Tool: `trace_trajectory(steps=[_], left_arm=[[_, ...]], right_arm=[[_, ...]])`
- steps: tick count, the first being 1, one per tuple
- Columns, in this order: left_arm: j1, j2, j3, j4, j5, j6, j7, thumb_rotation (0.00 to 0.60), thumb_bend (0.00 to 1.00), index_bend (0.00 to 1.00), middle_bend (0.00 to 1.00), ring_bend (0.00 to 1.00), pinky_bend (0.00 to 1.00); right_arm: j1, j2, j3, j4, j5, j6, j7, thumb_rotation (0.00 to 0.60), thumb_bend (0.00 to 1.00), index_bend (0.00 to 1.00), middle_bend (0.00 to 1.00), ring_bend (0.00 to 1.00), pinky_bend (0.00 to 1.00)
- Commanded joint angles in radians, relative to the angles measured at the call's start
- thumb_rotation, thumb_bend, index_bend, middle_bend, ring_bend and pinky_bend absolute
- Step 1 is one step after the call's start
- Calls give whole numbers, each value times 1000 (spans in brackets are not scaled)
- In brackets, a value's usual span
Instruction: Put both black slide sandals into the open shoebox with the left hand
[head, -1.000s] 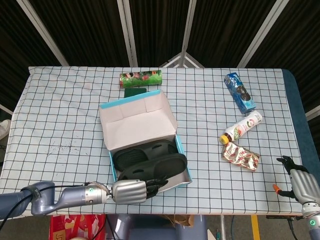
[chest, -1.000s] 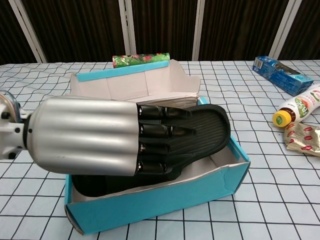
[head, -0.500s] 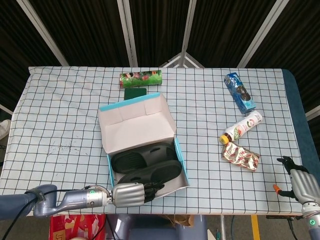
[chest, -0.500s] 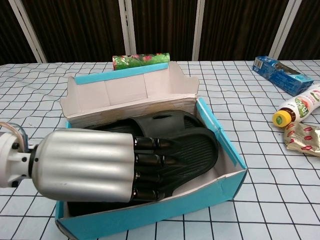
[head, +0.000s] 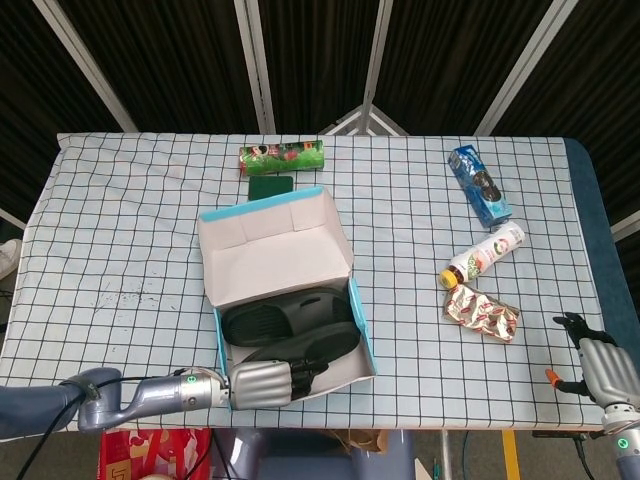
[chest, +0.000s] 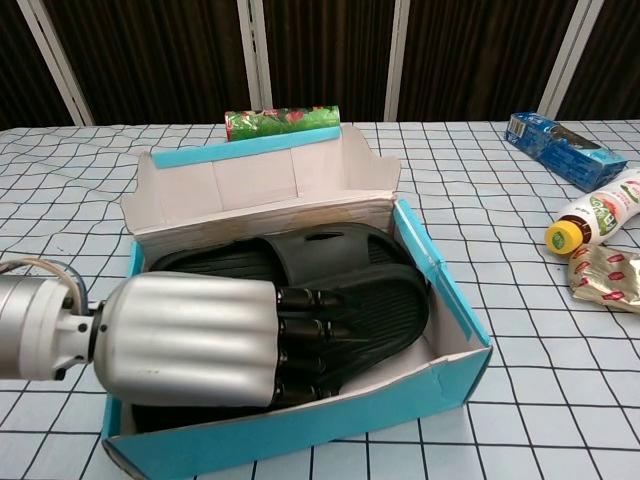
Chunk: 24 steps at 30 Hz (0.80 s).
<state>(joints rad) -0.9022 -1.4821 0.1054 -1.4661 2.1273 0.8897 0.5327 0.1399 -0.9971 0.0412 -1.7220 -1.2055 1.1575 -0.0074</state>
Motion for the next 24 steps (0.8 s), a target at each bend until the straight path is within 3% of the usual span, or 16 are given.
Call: trace_trajectory(steps=[1,3,5,16,24], left_arm=[[4,12,-28,-8,-25,-1,46,600,301,152,136,0,0],[7,22,-41,-16,-37,-7,74,600,262,77,32,0,0],[11,39,-61,-29,-56,-21,119,600,241,43,1,0,0],[36,138,-123,-163,-172,-139,343,600,171,0,0,0,0],[65,185,-122,-242,-234,-221,490,600,172,0,0,0,0]], right_arm=[[0,0,0,-1,0,1,0,600,291,175,107,227,163],[0,0,-1,-1,0,1,-1,600,290,175,107,227,163],[0,0,-1,-2,1,0,-3,600,291,175,107,227,163],[3,3,-2,-8,8,-8,-8,600,290,176,107,227,163],[2,5,-2,-9,8,-7,-2,600,291,175,107,227,163]])
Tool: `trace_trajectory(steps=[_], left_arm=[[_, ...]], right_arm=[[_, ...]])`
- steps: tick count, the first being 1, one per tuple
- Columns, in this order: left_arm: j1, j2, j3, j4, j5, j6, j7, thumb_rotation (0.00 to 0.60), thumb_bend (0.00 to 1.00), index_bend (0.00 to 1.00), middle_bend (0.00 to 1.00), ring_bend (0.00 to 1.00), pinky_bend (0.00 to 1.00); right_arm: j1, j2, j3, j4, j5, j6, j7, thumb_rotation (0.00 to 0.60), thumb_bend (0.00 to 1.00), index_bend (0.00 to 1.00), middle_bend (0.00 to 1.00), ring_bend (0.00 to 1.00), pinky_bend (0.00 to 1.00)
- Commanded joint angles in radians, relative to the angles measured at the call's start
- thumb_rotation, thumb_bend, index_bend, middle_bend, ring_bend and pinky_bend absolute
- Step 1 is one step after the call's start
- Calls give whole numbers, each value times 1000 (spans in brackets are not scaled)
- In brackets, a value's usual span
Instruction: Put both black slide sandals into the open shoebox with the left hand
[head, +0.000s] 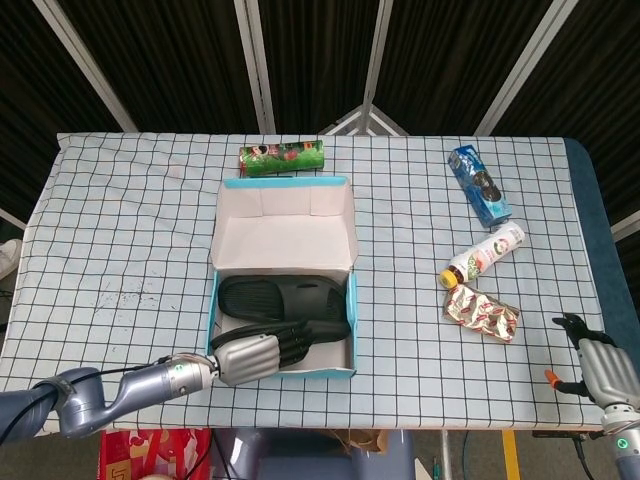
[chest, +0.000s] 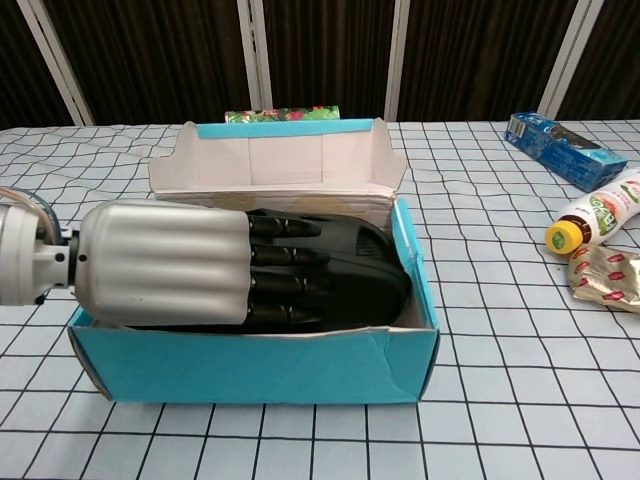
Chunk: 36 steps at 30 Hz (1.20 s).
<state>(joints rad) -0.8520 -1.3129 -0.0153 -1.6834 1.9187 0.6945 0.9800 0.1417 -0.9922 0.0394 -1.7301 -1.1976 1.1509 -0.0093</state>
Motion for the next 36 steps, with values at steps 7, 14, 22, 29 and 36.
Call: trace_trajectory(steps=[7,14,22,29,36], left_arm=[[27,1,-10,-37,-48,-32,106,600,188,1,0,0,0],[33,-17,-26,-41,-73,-28,144,600,192,13,0,0,0],[10,-78,-46,18,-75,-6,120,600,192,13,0,0,0],[-8,-136,-18,91,-67,-13,86,600,192,13,0,0,0],[-13,-159,-3,122,-68,-3,65,600,192,13,0,0,0]], right_arm=[[2,-2,0,-2,0,0,-5,600,291,176,107,227,163],[4,-4,0,-1,6,-3,-12,600,291,175,107,227,163],[7,-3,-2,-5,7,-8,-16,600,291,175,107,227,163],[10,-4,-1,2,13,-17,-12,600,291,176,107,227,163],[9,-6,0,4,12,-10,-16,600,291,175,107,227,156]])
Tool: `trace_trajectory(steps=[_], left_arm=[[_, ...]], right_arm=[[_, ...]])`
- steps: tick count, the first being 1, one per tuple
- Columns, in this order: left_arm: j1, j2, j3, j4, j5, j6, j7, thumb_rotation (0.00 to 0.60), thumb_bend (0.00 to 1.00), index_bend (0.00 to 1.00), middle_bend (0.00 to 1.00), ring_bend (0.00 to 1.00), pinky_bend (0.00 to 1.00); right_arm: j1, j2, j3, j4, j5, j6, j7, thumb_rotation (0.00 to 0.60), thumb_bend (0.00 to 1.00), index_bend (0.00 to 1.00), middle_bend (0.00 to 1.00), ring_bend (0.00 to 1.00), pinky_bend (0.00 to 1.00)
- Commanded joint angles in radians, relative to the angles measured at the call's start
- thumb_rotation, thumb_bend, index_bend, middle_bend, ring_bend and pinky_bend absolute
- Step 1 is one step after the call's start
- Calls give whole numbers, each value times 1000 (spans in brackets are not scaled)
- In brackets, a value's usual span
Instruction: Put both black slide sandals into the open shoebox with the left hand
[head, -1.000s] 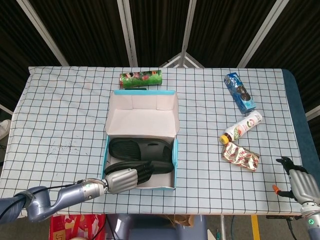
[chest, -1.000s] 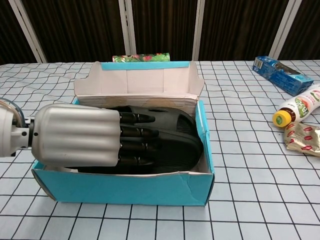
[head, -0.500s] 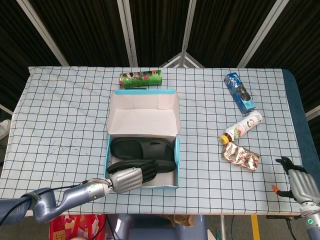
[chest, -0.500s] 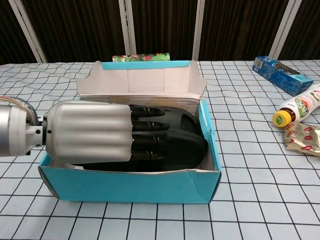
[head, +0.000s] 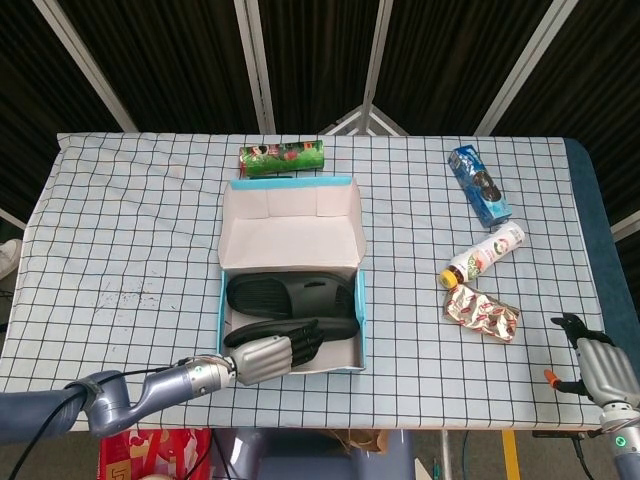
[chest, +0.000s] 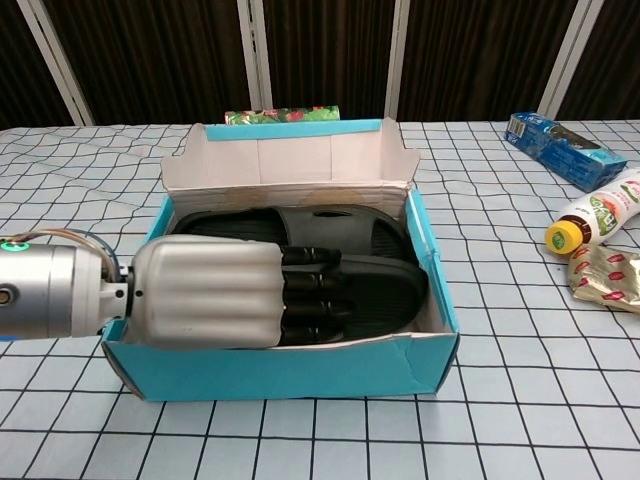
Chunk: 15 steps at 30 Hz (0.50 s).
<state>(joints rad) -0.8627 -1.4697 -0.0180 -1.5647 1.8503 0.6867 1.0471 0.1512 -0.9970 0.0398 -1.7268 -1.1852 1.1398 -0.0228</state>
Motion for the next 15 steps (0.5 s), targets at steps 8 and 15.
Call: trace_trajectory(steps=[8,15], left_arm=[[-11,11,-8,-21,1,29,-11,600,193,13,0,0,0],[-11,53,-1,-74,-20,4,11,600,192,11,0,0,0]], right_arm=[[1,-3,0,-1,3,0,-8,600,290,175,107,227,140],[1,-3,0,-1,1,3,-7,600,290,175,107,227,139]])
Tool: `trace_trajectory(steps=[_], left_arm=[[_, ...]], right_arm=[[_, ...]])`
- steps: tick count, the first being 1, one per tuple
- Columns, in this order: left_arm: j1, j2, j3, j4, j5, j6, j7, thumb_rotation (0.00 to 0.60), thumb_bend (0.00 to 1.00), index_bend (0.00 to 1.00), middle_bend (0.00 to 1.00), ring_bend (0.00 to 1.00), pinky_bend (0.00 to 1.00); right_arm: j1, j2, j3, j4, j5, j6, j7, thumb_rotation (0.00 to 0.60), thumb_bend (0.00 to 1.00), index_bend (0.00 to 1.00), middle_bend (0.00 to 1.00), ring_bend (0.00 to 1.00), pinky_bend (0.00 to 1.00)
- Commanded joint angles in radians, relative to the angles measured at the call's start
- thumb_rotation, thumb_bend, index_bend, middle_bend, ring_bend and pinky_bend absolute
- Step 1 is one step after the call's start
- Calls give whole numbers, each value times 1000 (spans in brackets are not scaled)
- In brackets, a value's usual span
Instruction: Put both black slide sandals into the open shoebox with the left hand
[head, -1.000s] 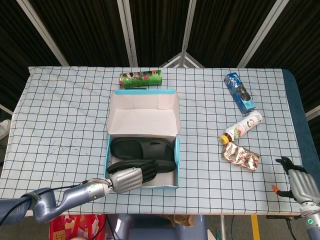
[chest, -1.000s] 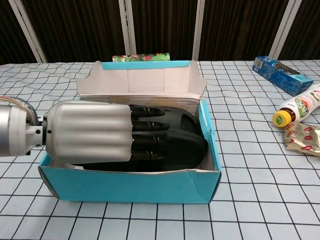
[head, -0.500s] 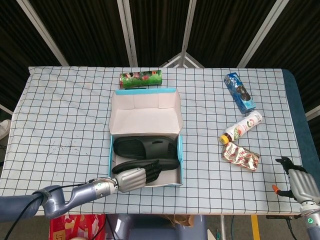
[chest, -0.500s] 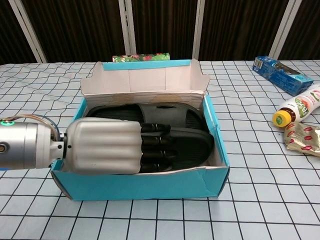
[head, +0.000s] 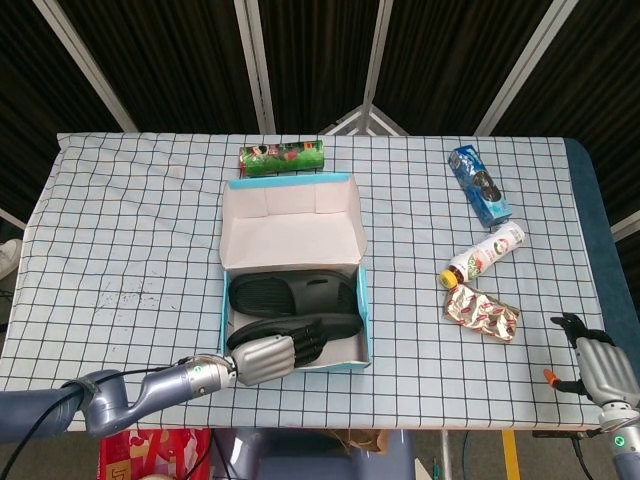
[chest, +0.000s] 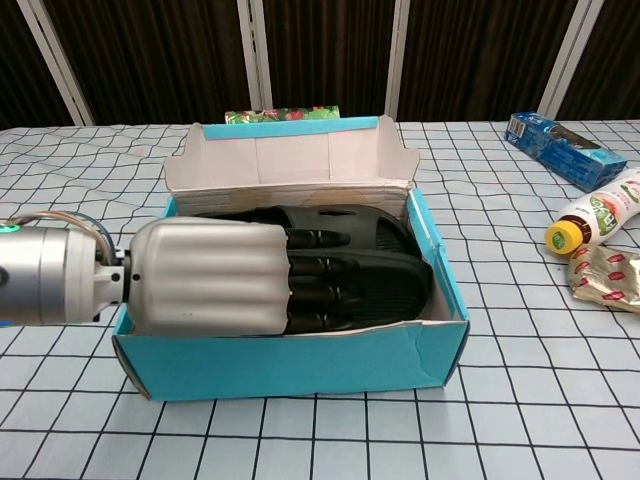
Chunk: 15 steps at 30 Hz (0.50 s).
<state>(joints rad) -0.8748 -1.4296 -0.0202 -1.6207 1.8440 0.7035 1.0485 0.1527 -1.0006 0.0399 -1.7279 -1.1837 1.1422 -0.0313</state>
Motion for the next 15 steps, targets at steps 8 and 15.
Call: trace_trajectory(steps=[8,15], left_arm=[[-2,76,-11,-128,-86,-95,108,600,158,0,0,0,0],[7,93,-34,-175,-136,-97,175,600,149,0,0,0,0]], right_arm=[[-1,-1,0,0,0,5,-3,600,291,175,107,227,137],[-1,-2,0,0,1,5,-6,600,291,176,107,227,137]])
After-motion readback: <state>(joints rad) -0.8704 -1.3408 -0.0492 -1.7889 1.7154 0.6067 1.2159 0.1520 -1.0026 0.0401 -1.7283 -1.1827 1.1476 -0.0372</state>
